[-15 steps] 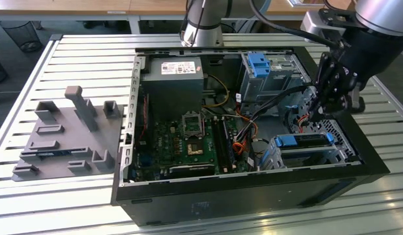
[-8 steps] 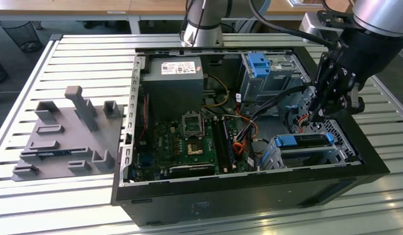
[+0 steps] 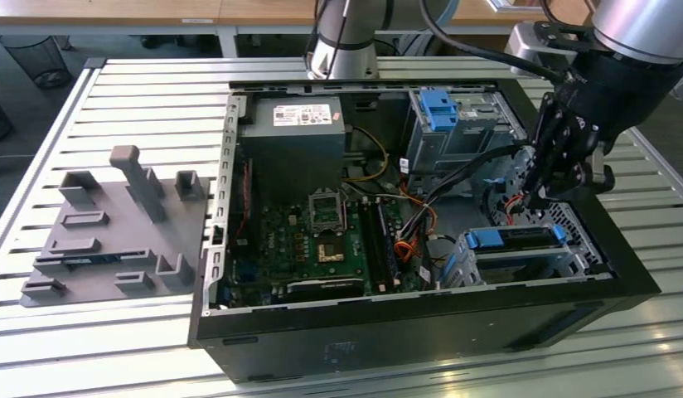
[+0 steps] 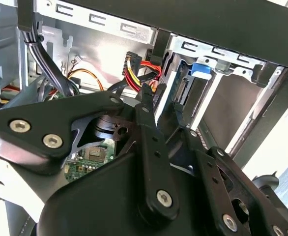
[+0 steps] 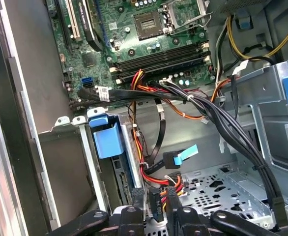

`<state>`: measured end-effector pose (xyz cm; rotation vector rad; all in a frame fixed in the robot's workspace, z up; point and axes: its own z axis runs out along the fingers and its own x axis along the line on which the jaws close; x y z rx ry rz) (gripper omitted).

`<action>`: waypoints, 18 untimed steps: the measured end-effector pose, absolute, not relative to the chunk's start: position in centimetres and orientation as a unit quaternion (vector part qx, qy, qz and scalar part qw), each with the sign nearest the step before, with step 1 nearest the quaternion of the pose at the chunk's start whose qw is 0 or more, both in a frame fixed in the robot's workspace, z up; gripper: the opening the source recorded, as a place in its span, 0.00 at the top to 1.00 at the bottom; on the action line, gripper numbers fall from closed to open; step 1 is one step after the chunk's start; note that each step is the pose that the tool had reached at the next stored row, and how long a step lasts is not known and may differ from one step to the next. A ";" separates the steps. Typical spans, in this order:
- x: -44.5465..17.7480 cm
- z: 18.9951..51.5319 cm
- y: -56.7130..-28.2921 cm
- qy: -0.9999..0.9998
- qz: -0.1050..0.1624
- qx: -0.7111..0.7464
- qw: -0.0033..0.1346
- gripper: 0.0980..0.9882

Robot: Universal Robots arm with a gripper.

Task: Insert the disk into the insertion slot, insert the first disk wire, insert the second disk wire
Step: 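Insert the first disk wire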

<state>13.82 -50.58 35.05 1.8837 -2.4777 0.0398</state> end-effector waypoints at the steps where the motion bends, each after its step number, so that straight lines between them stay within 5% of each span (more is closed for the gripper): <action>1: 13.8 35.0 -50.5 -0.797 0.013 0.604 0.015 0.75; 6: 13.9 34.8 -50.3 -0.799 0.014 0.601 0.016 0.77; 8: 13.9 34.8 -50.3 -0.799 0.014 0.601 0.016 0.91; 18: 13.9 34.6 -50.3 -0.745 0.015 0.666 0.014 0.92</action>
